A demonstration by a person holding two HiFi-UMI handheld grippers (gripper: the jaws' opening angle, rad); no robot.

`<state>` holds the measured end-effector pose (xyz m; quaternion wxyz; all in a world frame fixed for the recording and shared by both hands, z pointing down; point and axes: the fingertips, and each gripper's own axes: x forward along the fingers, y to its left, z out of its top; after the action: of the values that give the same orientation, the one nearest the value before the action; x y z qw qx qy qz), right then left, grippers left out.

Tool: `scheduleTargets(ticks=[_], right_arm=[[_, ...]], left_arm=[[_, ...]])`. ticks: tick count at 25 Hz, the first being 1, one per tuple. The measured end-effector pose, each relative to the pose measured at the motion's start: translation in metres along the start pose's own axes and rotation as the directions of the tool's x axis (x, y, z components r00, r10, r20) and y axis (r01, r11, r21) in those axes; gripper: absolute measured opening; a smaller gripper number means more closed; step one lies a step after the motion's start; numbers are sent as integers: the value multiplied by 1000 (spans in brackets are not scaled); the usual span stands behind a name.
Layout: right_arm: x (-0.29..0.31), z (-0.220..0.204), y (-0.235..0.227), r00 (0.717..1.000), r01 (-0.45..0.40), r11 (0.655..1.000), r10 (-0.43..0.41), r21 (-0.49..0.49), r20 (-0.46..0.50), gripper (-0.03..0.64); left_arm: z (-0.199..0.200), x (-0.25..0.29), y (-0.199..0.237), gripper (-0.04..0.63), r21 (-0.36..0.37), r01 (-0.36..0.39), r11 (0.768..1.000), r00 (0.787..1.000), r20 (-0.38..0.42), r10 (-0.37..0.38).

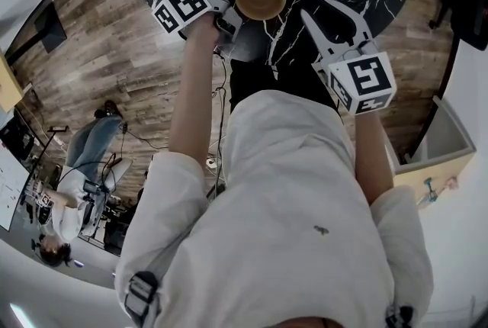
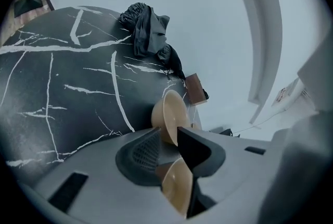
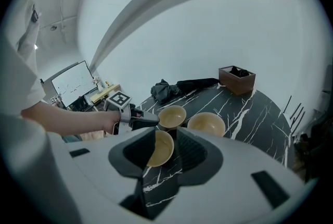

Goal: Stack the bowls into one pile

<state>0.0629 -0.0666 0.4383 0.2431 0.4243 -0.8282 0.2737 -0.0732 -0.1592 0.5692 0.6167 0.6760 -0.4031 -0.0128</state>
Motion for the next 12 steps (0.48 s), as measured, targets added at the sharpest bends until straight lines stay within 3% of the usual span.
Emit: scheduleTargets(ticks=[12], right_arm=[[1,-6,3,1000,-6,1000,6,10,-15,130]], left_arm=[[1,8,3,63,-30,-3,1000,1000,-20,2]])
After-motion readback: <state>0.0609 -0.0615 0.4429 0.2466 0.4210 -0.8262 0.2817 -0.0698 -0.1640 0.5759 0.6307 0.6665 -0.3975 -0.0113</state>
